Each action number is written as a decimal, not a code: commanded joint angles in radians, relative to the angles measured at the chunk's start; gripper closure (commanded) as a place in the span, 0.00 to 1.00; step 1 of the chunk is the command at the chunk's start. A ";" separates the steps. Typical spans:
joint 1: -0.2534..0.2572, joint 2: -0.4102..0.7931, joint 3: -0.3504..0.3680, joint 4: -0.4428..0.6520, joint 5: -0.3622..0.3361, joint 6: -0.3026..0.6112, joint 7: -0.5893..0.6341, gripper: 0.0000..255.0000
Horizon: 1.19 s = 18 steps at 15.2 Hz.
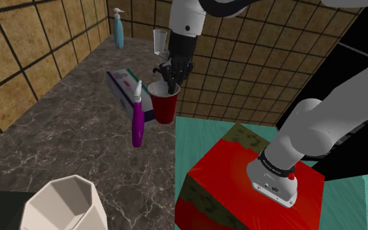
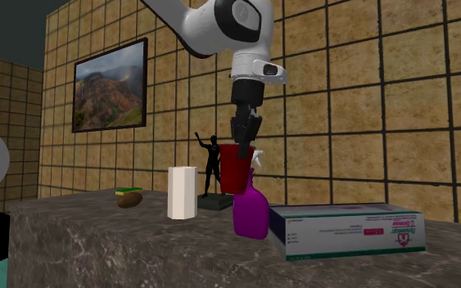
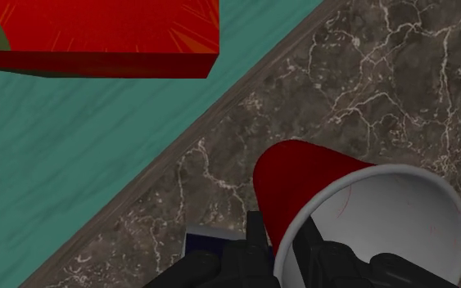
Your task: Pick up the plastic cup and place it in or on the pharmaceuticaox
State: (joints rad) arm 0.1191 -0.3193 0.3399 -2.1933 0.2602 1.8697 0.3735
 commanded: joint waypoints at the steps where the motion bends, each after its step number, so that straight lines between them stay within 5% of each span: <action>1: -0.001 0.001 -0.001 0.026 -0.003 -0.025 0.005 1.00; 6: -0.003 -0.004 -0.007 0.080 -0.007 -0.084 0.013 1.00; 18: -0.076 0.401 -0.061 0.575 -0.141 -0.202 -0.055 1.00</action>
State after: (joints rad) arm 0.0482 0.0448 0.2847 -1.6675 0.1303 1.6818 0.3270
